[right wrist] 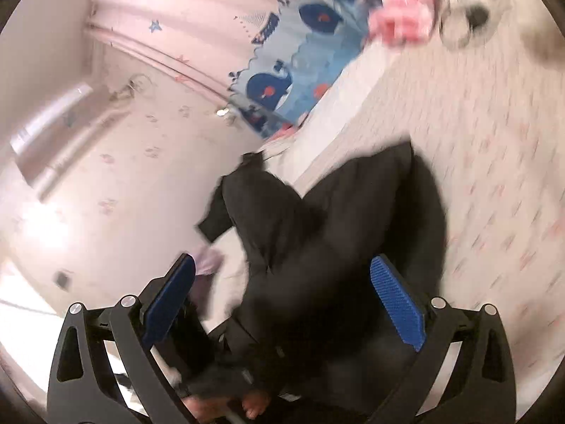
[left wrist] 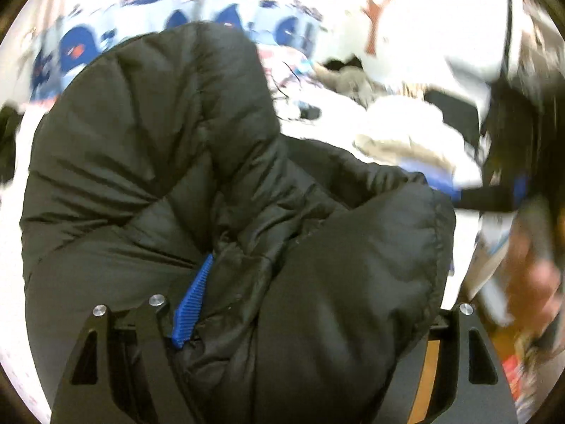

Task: Fold large clothes
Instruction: 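Lift and roll the jacket bundle over with both tools, then lower the rolled black jacket onto the bed with both tools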

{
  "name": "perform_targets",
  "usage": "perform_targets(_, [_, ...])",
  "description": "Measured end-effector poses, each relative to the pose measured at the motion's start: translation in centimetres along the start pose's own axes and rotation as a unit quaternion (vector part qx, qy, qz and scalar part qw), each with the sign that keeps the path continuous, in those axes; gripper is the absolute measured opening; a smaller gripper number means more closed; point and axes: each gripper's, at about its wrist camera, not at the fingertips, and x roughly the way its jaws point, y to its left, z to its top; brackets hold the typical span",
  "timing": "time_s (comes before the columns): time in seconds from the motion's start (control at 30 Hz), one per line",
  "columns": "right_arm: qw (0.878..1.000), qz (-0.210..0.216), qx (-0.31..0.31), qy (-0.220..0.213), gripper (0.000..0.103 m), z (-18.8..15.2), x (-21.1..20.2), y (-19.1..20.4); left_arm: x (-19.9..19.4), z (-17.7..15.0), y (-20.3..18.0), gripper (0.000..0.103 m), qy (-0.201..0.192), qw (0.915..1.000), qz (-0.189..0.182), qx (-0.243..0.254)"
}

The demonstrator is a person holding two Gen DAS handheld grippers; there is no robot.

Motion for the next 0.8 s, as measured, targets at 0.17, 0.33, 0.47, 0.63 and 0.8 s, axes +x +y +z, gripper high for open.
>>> perform_targets(0.17, [0.981, -0.096, -0.13, 0.111, 0.096, 0.4, 8.7, 6.6, 0.0, 4.8, 1.6, 0.088, 0.012, 0.9993, -0.006, 0.036])
perform_targets(0.33, [0.931, -0.262, -0.182, 0.18, 0.096, -5.4, 13.7, 7.0, -3.8, 5.0, 2.6, 0.088, 0.012, 0.996, -0.032, 0.082])
perform_targets(0.47, [0.914, -0.317, -0.184, 0.172, 0.096, -6.7, 13.9, 4.8, -8.8, 3.8, 5.2, 0.089, -0.007, 0.9946, -0.079, 0.067])
perform_targets(0.63, [0.911, -0.341, -0.165, 0.163, 0.096, -8.1, 12.1, 3.3, -12.6, 2.6, 17.3, 0.093, -0.042, 0.9773, -0.124, -0.167])
perform_targets(0.8, [0.914, -0.345, -0.154, 0.151, 0.096, -8.5, 10.6, 2.6, -8.1, 0.9, 27.4, 0.094, -0.026, 0.9163, -0.177, -0.358])
